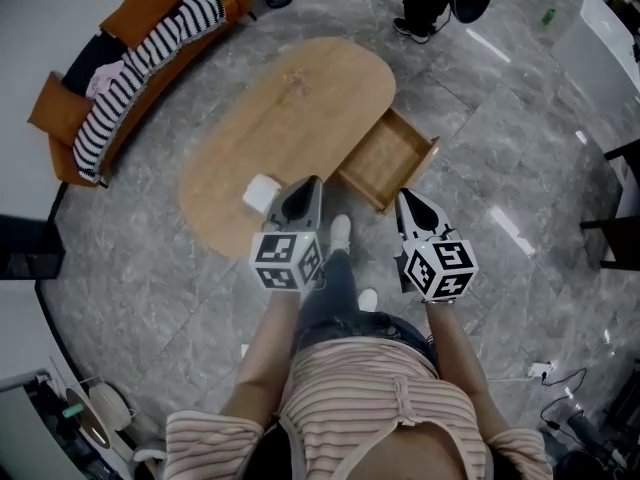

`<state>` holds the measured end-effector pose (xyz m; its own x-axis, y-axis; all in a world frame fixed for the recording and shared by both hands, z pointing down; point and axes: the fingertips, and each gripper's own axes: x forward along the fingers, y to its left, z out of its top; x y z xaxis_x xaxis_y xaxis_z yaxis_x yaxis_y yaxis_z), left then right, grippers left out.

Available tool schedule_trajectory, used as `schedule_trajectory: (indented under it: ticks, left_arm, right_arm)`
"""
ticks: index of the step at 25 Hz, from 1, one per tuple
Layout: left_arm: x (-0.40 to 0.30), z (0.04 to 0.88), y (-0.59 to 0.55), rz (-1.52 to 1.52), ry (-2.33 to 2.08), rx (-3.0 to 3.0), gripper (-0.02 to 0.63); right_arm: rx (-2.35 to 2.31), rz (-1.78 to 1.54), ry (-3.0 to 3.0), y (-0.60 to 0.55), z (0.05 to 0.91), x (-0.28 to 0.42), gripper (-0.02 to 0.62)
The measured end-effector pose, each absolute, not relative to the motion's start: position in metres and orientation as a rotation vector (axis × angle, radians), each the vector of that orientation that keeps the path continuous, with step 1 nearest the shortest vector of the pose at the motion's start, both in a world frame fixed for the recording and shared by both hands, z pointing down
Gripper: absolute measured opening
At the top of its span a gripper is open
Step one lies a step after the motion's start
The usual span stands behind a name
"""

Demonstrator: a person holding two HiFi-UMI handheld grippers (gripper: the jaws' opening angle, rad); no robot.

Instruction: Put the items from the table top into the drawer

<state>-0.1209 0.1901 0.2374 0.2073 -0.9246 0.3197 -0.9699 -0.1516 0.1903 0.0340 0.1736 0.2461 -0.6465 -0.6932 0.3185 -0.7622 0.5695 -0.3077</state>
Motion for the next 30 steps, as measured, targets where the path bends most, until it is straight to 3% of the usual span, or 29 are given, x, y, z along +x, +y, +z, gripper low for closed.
schedule_trajectory:
  ticks: [18, 30]
  left_arm:
    - [-0.246, 0.319, 0.036, 0.303, -1.811, 1.902, 0.015]
    - [-0.283, 0.388, -0.06, 0.367, -1.757, 1.827, 0.015]
  right_arm:
    - [1.104, 0.692, -2.505, 0.031, 0.292, -0.083, 0.009]
    - [1.02, 0.711, -2.407, -0.037, 0.353, -0.135, 0.009]
